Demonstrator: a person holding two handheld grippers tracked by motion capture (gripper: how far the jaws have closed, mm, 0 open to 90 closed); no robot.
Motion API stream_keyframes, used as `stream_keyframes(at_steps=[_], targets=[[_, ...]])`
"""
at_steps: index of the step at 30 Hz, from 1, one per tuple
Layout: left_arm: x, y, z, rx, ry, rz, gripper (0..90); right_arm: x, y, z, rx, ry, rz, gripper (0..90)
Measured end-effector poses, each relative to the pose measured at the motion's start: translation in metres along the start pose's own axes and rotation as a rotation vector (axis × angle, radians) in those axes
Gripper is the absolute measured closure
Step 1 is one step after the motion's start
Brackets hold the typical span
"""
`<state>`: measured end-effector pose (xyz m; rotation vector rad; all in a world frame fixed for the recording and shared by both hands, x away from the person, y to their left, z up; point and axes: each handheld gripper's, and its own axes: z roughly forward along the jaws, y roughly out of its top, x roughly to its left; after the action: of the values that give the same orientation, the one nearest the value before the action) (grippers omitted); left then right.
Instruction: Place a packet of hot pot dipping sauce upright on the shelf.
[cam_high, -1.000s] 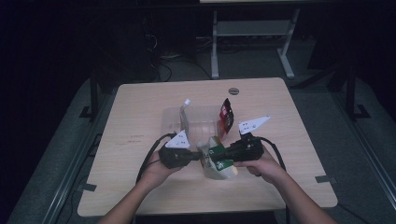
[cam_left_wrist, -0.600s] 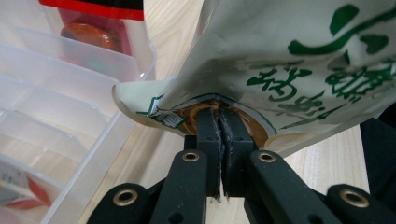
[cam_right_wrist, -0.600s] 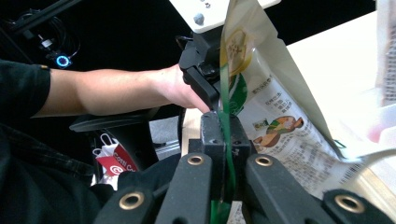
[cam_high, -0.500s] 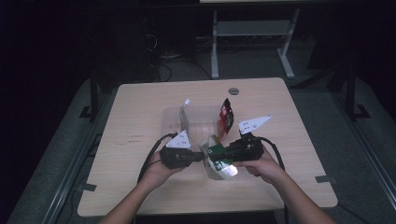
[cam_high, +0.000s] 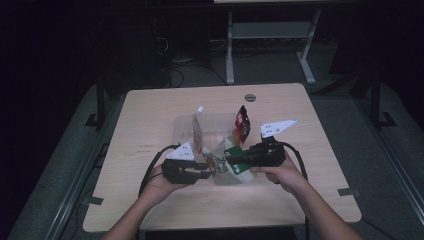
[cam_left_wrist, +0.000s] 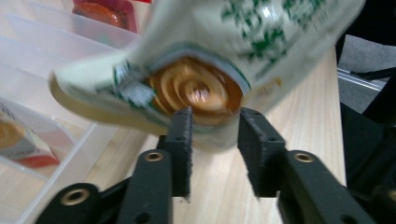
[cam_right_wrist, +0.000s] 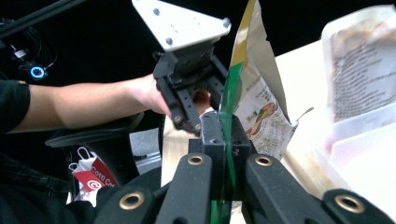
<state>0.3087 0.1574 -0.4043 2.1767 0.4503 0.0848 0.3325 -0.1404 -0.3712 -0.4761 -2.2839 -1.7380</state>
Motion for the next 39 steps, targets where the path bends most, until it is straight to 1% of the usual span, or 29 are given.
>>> stream_keyframes(at_steps=[2, 3, 6, 7, 9, 10, 11, 13, 15, 16, 17, 18, 20, 24, 25, 27, 31, 34, 39], targets=[[0.001, -0.002, -0.002, 0.003, -0.009, -0.006, 59.7, -0.001, 0.003, -0.002, -0.019, -0.008, -0.016, 90.0], [0.001, -0.003, -0.004, 0.009, -0.017, -0.011, 57.4, -0.001, 0.004, -0.003, -0.020, -0.011, -0.013, 90.0], [0.000, -0.006, -0.005, 0.017, -0.022, -0.017, 51.7, -0.001, 0.008, -0.006, -0.027, -0.031, -0.018, 90.0], [0.000, -0.007, -0.006, 0.022, -0.022, -0.015, 49.3, -0.002, 0.009, -0.007, -0.032, -0.037, -0.023, 90.0], [0.000, -0.009, -0.006, 0.034, -0.019, -0.014, 46.1, -0.003, 0.011, -0.008, -0.034, -0.052, -0.016, 90.0], [-0.001, -0.010, -0.007, 0.033, -0.018, -0.018, 44.8, -0.004, 0.012, -0.009, -0.038, -0.058, -0.020, 90.0], [0.000, -0.011, -0.008, 0.046, -0.016, -0.007, 43.5, -0.006, 0.013, -0.010, -0.039, -0.065, -0.021, 90.0], [-0.001, -0.014, -0.009, 0.054, -0.014, -0.007, 41.7, -0.008, 0.016, -0.012, -0.046, -0.076, -0.006, 90.0], [-0.002, -0.017, -0.010, 0.057, -0.014, -0.012, 40.2, -0.012, 0.018, -0.013, -0.053, -0.091, -0.009, 90.0], [-0.002, -0.020, -0.011, 0.065, -0.012, -0.007, 39.2, -0.013, 0.020, -0.014, -0.054, -0.095, -0.006, 90.0], [-0.003, -0.021, -0.011, 0.056, -0.012, -0.020, 38.5, -0.015, 0.023, -0.014, -0.057, -0.103, -0.008, 90.0], [-0.002, -0.022, -0.012, 0.064, -0.010, -0.004, 38.0, -0.017, 0.025, -0.014, -0.061, -0.107, -0.008, 90.0], [-0.002, -0.022, -0.013, 0.063, -0.012, -0.011, 37.3, -0.019, 0.029, -0.015, -0.072, -0.116, -0.008, 90.0], [-0.001, -0.020, -0.012, 0.053, -0.007, 0.001, 37.3, -0.024, 0.039, -0.015, -0.083, -0.135, -0.011, 90.0], [-0.002, -0.020, -0.012, 0.056, -0.010, -0.005, 37.3, -0.025, 0.042, -0.015, -0.088, -0.140, -0.012, 90.0], [-0.002, -0.020, -0.012, 0.067, -0.013, -0.002, 37.2, -0.028, 0.048, -0.015, -0.093, -0.147, -0.016, 90.0], [-0.001, -0.021, -0.012, 0.067, -0.012, -0.007, 37.1, -0.034, 0.057, -0.013, -0.097, -0.163, -0.019, 90.0], [-0.001, -0.021, -0.012, 0.066, -0.014, -0.010, 37.0, -0.039, 0.060, -0.012, -0.105, -0.171, -0.013, 90.0], [-0.001, -0.022, -0.010, 0.071, -0.021, -0.015, 36.7, -0.046, 0.056, -0.009, -0.100, -0.188, 0.007, 90.0]])
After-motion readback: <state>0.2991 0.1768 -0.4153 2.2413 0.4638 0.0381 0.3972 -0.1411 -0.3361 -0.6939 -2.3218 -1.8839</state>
